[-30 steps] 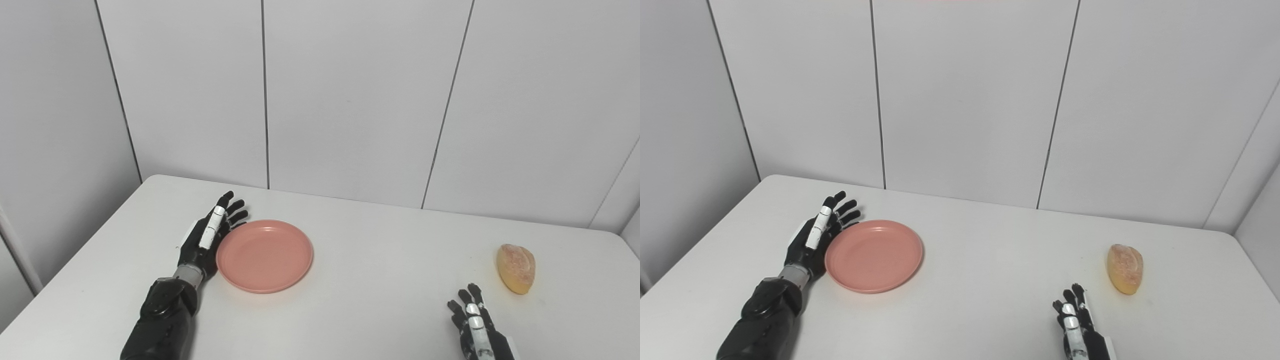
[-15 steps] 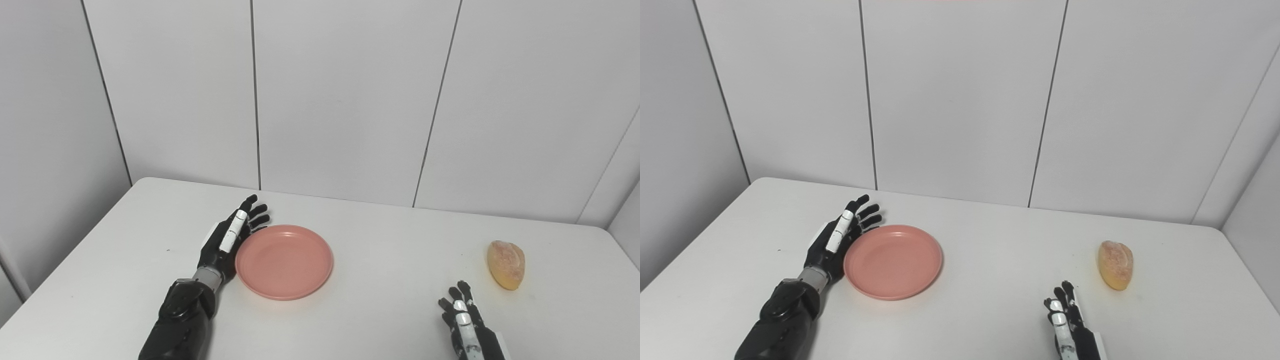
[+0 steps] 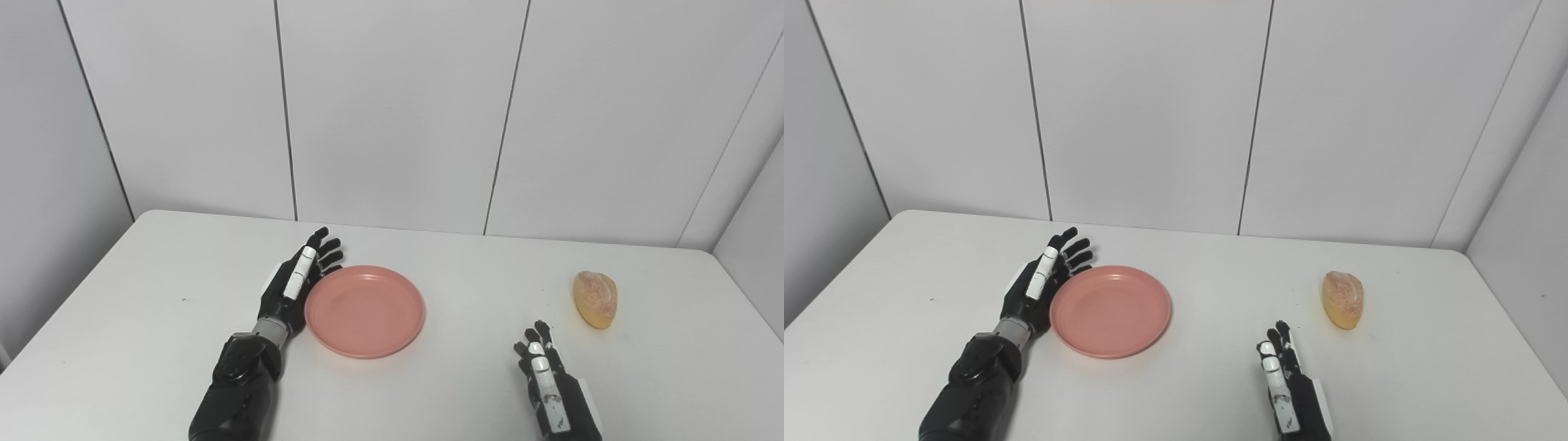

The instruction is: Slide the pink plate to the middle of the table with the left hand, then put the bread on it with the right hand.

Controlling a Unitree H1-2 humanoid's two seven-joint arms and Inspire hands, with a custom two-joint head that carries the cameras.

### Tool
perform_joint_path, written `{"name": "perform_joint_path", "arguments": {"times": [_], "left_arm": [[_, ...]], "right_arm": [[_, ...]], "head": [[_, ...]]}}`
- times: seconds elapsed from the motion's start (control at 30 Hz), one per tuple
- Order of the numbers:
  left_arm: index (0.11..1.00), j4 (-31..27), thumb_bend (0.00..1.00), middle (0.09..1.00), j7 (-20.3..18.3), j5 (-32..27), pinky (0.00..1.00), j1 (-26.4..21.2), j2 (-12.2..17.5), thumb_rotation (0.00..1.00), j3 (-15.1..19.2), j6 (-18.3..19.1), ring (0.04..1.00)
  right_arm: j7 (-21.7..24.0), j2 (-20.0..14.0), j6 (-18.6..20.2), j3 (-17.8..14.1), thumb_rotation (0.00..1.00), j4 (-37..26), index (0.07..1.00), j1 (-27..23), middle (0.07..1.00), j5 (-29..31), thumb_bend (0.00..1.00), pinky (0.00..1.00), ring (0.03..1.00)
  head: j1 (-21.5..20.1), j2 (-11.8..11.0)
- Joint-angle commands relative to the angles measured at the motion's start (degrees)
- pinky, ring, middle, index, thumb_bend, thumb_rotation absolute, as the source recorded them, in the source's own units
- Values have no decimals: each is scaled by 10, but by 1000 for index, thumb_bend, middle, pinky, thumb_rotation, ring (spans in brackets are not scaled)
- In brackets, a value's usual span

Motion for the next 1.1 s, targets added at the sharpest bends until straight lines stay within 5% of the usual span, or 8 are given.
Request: {"name": "perform_joint_path", "arguments": {"times": [0.0, 0.27, 0.67, 1.07], "left_arm": [[921, 10, 851, 890, -4, -1, 855, 16, -19, 762, -3, 4, 879], [914, 10, 864, 881, -8, 7, 870, 21, -35, 756, -14, 5, 881], [915, 1, 829, 886, -22, 2, 883, 24, -33, 763, -18, 18, 892], [921, 4, 820, 894, -35, 3, 900, 23, -32, 770, -20, 15, 898]], "right_arm": [[11, 15, 31, 15, 813, -7, 1000, -9, 981, 3, 649, 987, 945], [7, 19, 31, 20, 809, -7, 1000, -13, 984, -3, 642, 981, 942], [-17, 40, 24, 39, 842, 29, 1000, -25, 987, -46, 625, 972, 939], [-25, 53, 0, 40, 870, 62, 1000, -32, 997, -68, 620, 979, 943]], "head": [[-1, 1], [-26, 13], [-128, 1], [-148, -8]]}}
